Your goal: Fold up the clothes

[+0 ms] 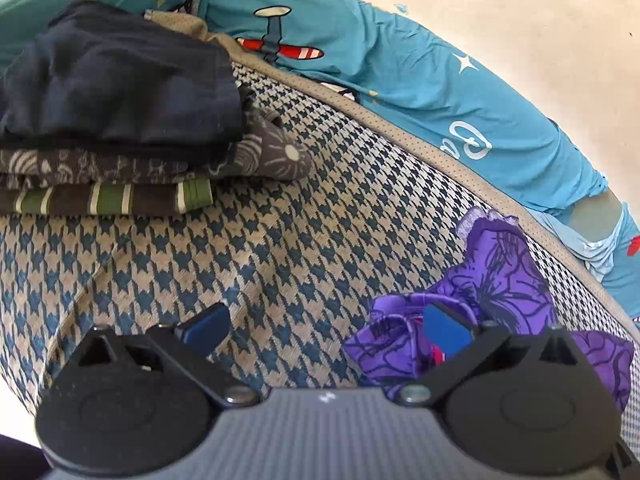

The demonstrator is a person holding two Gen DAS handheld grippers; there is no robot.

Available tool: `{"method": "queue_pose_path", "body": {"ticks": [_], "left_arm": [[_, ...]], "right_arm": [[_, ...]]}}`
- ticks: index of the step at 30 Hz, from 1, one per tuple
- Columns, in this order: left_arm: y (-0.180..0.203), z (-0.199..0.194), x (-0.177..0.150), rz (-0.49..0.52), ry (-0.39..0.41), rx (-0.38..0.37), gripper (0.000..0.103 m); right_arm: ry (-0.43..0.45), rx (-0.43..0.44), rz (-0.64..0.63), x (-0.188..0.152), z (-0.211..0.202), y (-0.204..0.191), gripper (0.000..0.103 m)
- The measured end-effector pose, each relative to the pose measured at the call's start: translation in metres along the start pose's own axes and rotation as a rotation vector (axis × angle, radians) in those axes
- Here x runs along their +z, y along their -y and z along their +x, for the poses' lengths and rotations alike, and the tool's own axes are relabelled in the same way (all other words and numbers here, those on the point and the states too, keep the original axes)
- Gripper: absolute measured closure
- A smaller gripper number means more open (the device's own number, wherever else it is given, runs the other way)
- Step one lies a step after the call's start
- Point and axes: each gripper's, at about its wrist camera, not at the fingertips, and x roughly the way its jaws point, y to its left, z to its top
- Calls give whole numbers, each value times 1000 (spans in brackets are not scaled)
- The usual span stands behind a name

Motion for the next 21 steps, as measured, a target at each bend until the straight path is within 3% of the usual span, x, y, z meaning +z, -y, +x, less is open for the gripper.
{"method": "queue_pose_path", "body": {"ticks": [3,8,11,13,17,21], "left_arm": [[-2,3,1,-9,-4,2,0],[-5,9,2,-32,-16,17,0],[-9,13,3,-53,-24,28,0],[-10,14,3,-64,-19,38,0],[-11,12,4,-80,7,51,0],[-10,12,4,-81,10,55,0]], "right_arm": [[-11,-15,-49,0,14,-1,40],[-30,-53,-127,-2,35,-4,53],[-25,-57,-130,-2,40,-2,67],[-17,-63,-129,0,41,1,87],[8,-86,-73,8,31,14,90],[69,-161,47,20,12,42,92]]}}
